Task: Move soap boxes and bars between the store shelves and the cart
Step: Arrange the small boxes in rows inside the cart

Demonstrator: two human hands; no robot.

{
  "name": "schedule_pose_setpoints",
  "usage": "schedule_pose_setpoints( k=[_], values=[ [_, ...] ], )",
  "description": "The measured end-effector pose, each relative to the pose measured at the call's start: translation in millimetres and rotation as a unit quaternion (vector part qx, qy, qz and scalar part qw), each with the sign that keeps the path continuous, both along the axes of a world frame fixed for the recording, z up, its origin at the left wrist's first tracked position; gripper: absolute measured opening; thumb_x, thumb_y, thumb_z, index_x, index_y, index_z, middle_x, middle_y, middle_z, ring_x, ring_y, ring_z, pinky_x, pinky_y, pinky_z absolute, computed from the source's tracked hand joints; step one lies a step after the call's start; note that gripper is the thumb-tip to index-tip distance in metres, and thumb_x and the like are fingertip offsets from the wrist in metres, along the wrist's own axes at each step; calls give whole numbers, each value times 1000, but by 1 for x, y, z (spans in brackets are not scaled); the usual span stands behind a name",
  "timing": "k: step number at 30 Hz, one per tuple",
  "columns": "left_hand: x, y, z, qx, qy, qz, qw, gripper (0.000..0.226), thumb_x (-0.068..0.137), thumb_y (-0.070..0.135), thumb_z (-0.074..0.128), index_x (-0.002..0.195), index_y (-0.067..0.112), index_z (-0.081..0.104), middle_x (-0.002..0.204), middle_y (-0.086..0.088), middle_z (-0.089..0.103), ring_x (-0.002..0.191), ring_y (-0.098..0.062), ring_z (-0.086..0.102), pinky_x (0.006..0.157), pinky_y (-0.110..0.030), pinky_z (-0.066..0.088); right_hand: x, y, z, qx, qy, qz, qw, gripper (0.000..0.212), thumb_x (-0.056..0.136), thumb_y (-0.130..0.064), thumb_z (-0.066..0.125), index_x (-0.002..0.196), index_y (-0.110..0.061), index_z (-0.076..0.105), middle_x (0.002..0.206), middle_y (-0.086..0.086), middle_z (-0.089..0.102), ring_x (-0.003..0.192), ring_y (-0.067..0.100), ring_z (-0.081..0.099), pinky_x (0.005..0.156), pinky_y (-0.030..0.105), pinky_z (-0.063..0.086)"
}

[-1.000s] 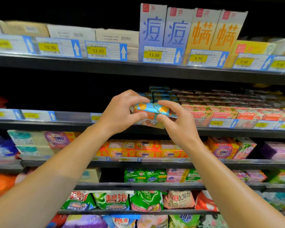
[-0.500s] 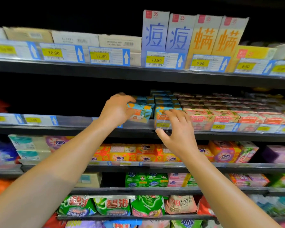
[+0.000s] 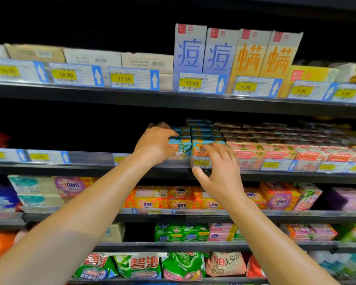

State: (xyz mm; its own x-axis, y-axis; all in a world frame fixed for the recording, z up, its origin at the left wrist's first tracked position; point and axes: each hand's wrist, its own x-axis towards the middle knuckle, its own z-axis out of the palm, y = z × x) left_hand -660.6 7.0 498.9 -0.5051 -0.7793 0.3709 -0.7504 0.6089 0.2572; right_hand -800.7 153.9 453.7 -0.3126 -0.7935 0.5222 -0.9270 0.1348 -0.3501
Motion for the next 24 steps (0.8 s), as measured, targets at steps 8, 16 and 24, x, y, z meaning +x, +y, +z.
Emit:
schedule_pose_setpoints(
  k=[8, 16, 24],
  values=[
    [-24, -20, -2, 77, -142, -43, 986, 83, 91, 49, 55, 156, 34, 6, 165, 7, 3, 152, -20, 4, 121, -45, 19, 0, 0, 0, 5, 4, 0, 1000, 59, 91, -47, 59, 144, -26, 44, 149, -6, 40, 142, 19, 24, 117, 41, 24],
    [-20, -22, -2, 59, -170, -73, 981, 70, 100, 47, 43, 156, 37, 4, 165, 7, -1, 152, -21, 2, 123, -39, 11, 1, 0, 1, -11, -11, 5, 1000, 55, 91, -44, 61, 141, -25, 48, 145, -6, 44, 138, 17, 29, 114, 40, 27],
    [-6, -33, 8, 75, -189, -69, 977, 67, 102, 44, 41, 157, 31, 5, 165, 2, 1, 150, -24, 12, 119, -33, 18, 3, 1, 1, -6, -19, 0, 1000, 56, 92, -45, 59, 143, -26, 45, 148, -7, 40, 140, 16, 25, 117, 40, 24]
  ],
)
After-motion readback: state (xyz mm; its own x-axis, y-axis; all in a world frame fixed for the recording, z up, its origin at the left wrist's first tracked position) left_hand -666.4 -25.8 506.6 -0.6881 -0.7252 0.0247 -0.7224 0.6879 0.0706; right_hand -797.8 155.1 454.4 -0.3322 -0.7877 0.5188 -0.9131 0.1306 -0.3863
